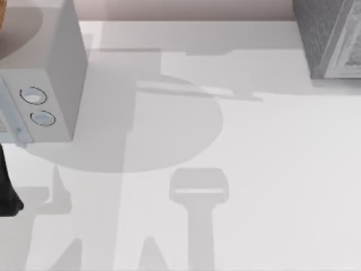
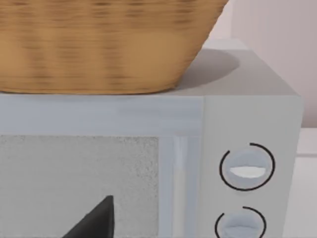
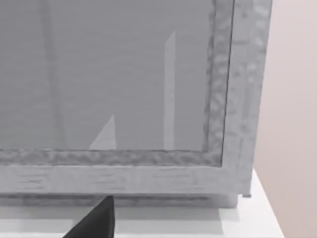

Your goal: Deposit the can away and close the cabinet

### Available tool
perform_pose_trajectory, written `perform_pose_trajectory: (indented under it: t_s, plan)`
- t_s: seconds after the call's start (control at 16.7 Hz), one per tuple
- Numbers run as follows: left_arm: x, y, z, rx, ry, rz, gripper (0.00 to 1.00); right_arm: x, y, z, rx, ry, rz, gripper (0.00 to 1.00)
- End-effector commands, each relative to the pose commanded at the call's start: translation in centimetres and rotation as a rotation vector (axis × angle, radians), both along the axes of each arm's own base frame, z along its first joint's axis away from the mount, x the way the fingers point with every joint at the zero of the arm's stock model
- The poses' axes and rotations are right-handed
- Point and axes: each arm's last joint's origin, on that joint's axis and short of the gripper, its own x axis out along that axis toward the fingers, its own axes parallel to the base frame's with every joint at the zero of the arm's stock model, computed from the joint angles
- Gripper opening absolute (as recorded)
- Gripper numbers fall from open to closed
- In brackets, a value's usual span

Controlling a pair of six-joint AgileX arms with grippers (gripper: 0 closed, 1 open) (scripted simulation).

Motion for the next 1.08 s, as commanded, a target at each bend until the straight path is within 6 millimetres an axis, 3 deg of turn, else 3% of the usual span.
perform_pose_trajectory:
  t_s: [0.24, 0.48, 0.78, 1.08]
  plan:
    - [0.0, 0.0, 0.0, 0.0, 0.0, 0.0, 1.0, 0.7, -1.0, 1.2, -0.015, -0.007, 0.017, 1.0]
    - [0.0, 0.0, 0.0, 0.0, 0.0, 0.0, 1.0, 2.6, -3.9, 5.7, -0.04, -0.017, 0.052, 1.0]
    - [0.0, 0.0, 0.0, 0.0, 0.0, 0.0, 1.0, 4.3, -6.6, 15.8, -0.027, -0.007, 0.068, 1.0]
    - [0.0, 0.0, 0.0, 0.0, 0.0, 0.0, 1.0, 3.1, -5.1, 26.5, 0.016, 0.014, 0.041, 1.0]
